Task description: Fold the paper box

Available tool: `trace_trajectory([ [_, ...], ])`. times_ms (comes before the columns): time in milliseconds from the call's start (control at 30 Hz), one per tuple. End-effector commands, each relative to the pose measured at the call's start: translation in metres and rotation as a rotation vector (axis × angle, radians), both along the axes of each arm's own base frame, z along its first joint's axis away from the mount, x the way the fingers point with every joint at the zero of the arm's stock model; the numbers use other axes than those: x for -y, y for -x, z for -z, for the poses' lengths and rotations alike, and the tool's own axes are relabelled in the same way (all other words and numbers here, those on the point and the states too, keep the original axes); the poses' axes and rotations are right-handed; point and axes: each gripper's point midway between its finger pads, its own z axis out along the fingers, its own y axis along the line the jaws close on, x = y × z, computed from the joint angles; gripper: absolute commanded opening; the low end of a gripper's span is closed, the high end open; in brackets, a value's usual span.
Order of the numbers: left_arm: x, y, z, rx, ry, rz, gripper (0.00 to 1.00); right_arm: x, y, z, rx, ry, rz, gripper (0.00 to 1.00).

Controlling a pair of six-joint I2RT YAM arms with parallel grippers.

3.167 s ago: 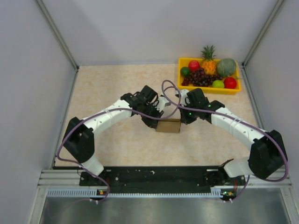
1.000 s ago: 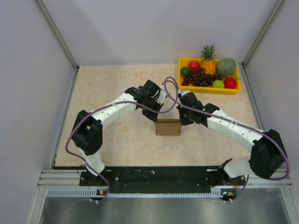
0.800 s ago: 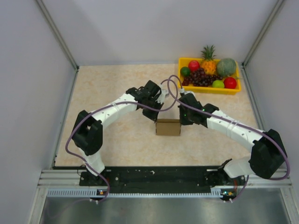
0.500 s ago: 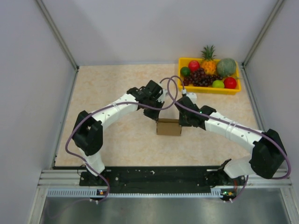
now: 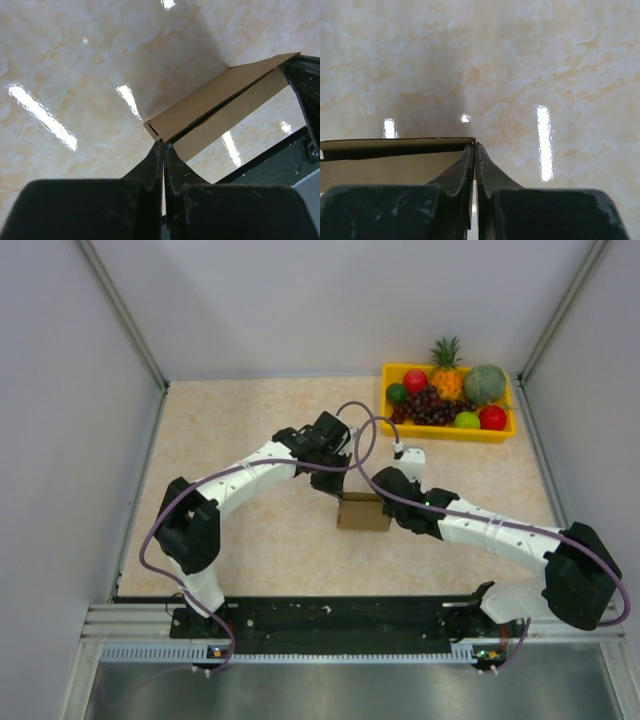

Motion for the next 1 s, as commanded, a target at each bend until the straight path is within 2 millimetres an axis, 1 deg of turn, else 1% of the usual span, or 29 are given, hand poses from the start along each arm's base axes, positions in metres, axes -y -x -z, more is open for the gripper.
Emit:
trace_trajectory([
  [0, 0.021, -0.003, -0.017, 0.025, 0.106, -0.031, 0.00, -0.020, -0.007, -0.013, 0.080, -0.066, -0.037, 0.00],
  [100, 0.019, -0.004, -0.011, 0.017, 0.095, -0.061, 0.00, -0.023, -0.007, -0.014, 0.087, -0.077, -0.047, 0.00],
  [233, 0.022, -0.001, -0.014, -0.029, 0.140, -0.059, 0.00, -0.023, -0.006, -0.012, 0.092, -0.056, -0.056, 0.00],
  [300, 0.020, -0.003, -0.020, -0.021, 0.119, -0.054, 0.00, -0.021, -0.005, -0.009, 0.093, -0.047, -0.050, 0.00],
  [333, 0.017, -0.006, -0.017, -0.013, 0.089, -0.062, 0.00, -0.020, -0.003, -0.009, 0.095, -0.053, -0.047, 0.00],
  [367, 0.015, -0.008, -0.018, -0.010, 0.082, -0.067, 0.00, -0.022, -0.004, -0.011, 0.114, -0.063, -0.041, 0.00],
  [400, 0.014, -0.008, -0.016, -0.015, 0.076, -0.073, 0.00, -0.020, -0.002, -0.007, 0.119, -0.054, -0.043, 0.00],
  [433, 0.016, -0.007, -0.016, -0.029, 0.089, -0.079, 0.00, -0.023, 0.001, -0.007, 0.132, -0.051, -0.058, 0.00],
  [533, 0.024, -0.003, -0.017, -0.053, 0.136, -0.028, 0.00, -0.025, 0.000, -0.005, 0.166, -0.046, -0.071, 0.00],
  [567, 0.030, 0.000, -0.022, -0.067, 0.171, 0.009, 0.00, -0.025, 0.001, -0.004, 0.168, -0.046, -0.077, 0.00],
  [600, 0.031, -0.001, -0.024, -0.068, 0.179, 0.032, 0.00, -0.026, 0.000, -0.004, 0.180, -0.050, -0.083, 0.00],
  [633, 0.030, -0.001, -0.021, -0.061, 0.169, 0.078, 0.00, -0.025, 0.000, -0.003, 0.185, -0.038, -0.098, 0.00],
  [667, 0.027, -0.006, -0.023, -0.037, 0.149, 0.079, 0.00, -0.025, 0.001, -0.002, 0.185, -0.038, -0.109, 0.00],
  [700, 0.020, -0.010, -0.022, -0.029, 0.115, 0.072, 0.00, -0.024, 0.002, 0.003, 0.182, -0.031, -0.120, 0.00],
  [733, 0.014, -0.013, -0.021, 0.000, 0.080, 0.084, 0.00, -0.026, 0.002, 0.002, 0.190, -0.035, -0.134, 0.00],
  [800, 0.009, -0.017, -0.017, 0.031, 0.055, 0.075, 0.00, -0.027, 0.005, 0.005, 0.180, -0.051, -0.145, 0.00],
  [833, 0.011, -0.021, -0.021, 0.061, 0.074, 0.065, 0.00, -0.028, 0.007, 0.006, 0.167, -0.060, -0.141, 0.00],
  [867, 0.009, -0.019, -0.014, 0.052, 0.073, 0.060, 0.00, -0.029, 0.008, 0.005, 0.160, -0.074, -0.135, 0.00],
  [900, 0.010, -0.019, -0.014, 0.061, 0.081, 0.054, 0.00, -0.029, 0.009, 0.003, 0.159, -0.095, -0.125, 0.00],
  [933, 0.011, -0.020, -0.019, 0.090, 0.097, 0.041, 0.00, -0.031, 0.010, 0.002, 0.152, -0.125, -0.108, 0.00],
  [967, 0.011, -0.022, -0.013, 0.119, 0.095, 0.025, 0.00, -0.032, 0.012, 0.001, 0.147, -0.146, -0.101, 0.00],
])
